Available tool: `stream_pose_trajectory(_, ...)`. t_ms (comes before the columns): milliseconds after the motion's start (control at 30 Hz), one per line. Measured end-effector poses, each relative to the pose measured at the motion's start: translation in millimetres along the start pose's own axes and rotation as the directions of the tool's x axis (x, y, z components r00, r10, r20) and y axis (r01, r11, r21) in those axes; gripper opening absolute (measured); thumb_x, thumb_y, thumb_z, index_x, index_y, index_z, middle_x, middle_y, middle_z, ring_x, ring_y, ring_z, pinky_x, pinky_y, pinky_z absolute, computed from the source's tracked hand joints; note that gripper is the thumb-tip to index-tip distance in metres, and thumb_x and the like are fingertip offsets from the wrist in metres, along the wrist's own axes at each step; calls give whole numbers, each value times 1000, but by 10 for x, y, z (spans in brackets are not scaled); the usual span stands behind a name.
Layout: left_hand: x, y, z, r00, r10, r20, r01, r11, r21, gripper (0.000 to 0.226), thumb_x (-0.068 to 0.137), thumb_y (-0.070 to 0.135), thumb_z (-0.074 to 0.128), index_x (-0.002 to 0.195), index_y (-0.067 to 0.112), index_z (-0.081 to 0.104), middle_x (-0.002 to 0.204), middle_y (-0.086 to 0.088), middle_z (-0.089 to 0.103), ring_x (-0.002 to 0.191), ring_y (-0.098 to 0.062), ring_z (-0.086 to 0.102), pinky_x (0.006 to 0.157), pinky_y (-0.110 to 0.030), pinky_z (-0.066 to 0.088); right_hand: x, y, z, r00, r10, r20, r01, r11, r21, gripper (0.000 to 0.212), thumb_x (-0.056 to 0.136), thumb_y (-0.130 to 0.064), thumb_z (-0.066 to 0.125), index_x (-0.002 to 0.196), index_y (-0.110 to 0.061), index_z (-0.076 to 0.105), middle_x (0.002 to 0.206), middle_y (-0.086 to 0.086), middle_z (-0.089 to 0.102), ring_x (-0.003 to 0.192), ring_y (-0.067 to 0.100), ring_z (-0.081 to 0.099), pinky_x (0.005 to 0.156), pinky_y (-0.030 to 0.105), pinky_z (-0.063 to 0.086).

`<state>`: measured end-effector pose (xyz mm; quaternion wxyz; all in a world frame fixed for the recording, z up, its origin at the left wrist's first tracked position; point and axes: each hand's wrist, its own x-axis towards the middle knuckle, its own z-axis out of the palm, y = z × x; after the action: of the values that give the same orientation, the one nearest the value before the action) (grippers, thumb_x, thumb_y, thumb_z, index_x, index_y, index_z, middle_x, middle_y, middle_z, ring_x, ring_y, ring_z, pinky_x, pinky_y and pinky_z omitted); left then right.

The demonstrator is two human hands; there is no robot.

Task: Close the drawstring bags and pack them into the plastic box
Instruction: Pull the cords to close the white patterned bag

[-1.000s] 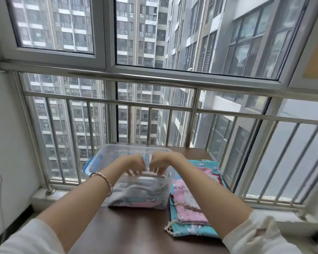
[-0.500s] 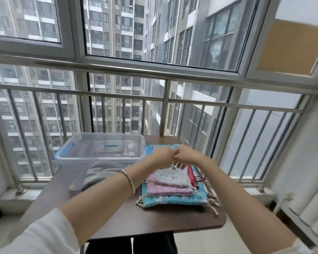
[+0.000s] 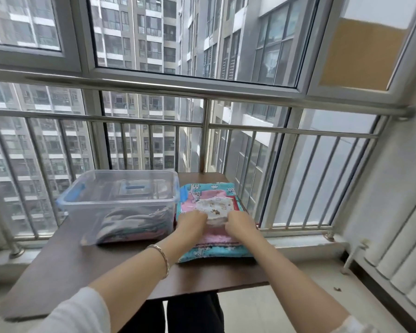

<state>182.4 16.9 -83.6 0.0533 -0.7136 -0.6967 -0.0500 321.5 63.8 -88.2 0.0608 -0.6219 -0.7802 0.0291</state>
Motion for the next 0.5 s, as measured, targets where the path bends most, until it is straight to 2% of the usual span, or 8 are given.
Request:
stream_pose_trajectory(133, -24, 49, -234, 979, -42, -202, -24, 949, -314, 13, 95, 2, 38, 101, 6, 50, 90, -5, 50, 67, -19, 46, 57, -31, 43, 84, 16, -350, 959, 45, -279, 3, 986, 170, 25, 94, -13, 34, 100, -11, 58, 100, 7, 58, 89, 23, 57, 88, 41, 48)
stream_pose_trajectory(200, -34, 25, -408, 970, -64, -233, -47, 895, -443, 16, 99, 12, 32, 91, 10, 46, 81, -2, 48, 60, -13, 40, 52, -26, 39, 67, 11, -604, 935, 46, -350, 54, 961, 270, 27, 97, -14, 30, 96, -9, 56, 97, 7, 53, 78, 20, 55, 72, 33, 48)
stream_pose_trajectory(267, -67, -32, -592, 970, -50, -237, -75, 866, -494, 23, 101, 18, 29, 85, 12, 44, 72, 0, 47, 56, -12, 37, 51, -24, 35, -7, -45, -861, 924, 23, -381, 106, 944, 313, 30, 100, -15, 29, 87, -8, 55, 91, 6, 50, 71, 17, 50, 56, 23, 34)
stream_pose_trajectory(300, -111, -79, -681, 971, -46, -236, -84, 856, -510, 25, 101, 20, 28, 84, 13, 44, 70, 1, 47, 56, -12, 38, 52, -24, 35, -42, -90, -955, 920, -4, -391, 139, 938, 318, 31, 100, -16, 29, 81, -8, 53, 86, 5, 50, 70, 18, 48, 54, 22, 29)
stream_pose_trajectory(400, -286, -277, -911, 976, -23, -215, -108, 808, -579, 30, 101, 18, 30, 76, 12, 44, 67, 0, 47, 55, -13, 38, 50, -22, 32, -167, -222, -1142, 928, -94, -360, 230, 906, 355, 33, 98, -17, 32, 69, -13, 47, 70, 2, 48, 67, 18, 47, 58, 29, 32)
stream_pose_trajectory(500, -496, -613, -1076, 978, 7, -209, -135, 784, -606, 30, 99, 13, 35, 70, 10, 44, 65, -5, 45, 57, -16, 35, 52, -26, 27, -293, -351, -1214, 952, -184, -244, 274, 870, 410, 31, 96, -20, 38, 66, -15, 44, 64, 1, 45, 59, 15, 40, 55, 29, 29)
